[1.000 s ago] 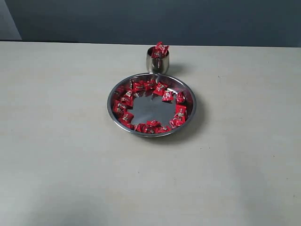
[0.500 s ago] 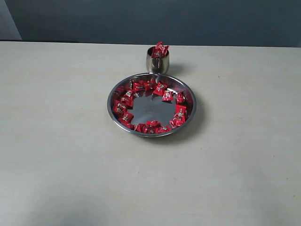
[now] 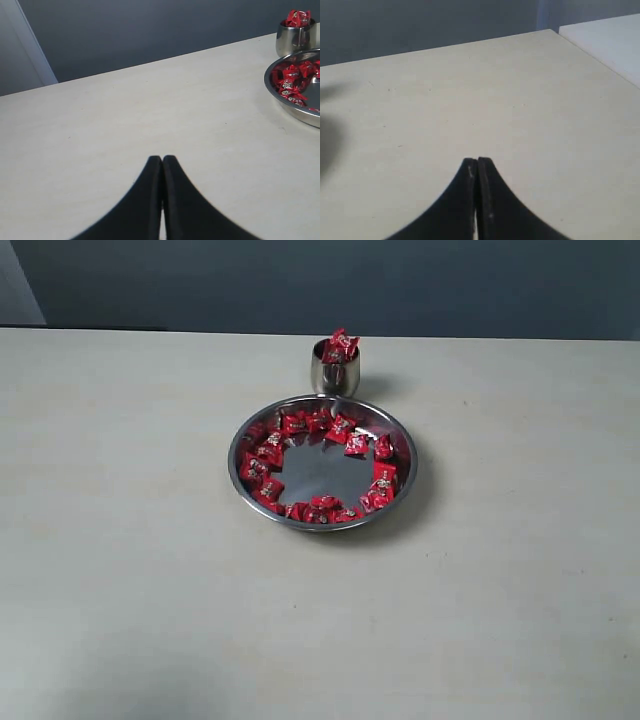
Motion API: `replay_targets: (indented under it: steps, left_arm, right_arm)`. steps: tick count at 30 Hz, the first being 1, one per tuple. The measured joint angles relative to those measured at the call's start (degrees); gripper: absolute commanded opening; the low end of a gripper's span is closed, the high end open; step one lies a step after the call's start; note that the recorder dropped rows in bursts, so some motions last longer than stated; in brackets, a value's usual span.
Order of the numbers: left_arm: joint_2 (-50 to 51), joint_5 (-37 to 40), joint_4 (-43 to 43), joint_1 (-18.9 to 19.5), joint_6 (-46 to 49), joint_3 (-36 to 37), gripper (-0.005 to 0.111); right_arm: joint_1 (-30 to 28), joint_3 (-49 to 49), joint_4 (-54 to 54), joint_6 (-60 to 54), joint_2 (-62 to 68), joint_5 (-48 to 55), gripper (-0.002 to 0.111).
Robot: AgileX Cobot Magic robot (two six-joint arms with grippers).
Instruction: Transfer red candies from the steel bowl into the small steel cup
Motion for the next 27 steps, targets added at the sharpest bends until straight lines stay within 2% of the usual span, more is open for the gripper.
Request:
replay_targets:
  steps: [27]
  left_arm:
    - [0.0,0.0,0.0,0.0,0.0,0.0,0.0]
  right_arm:
    - [0.0,0.0,-0.17,0.23,-0.09,-1.63,-0.001]
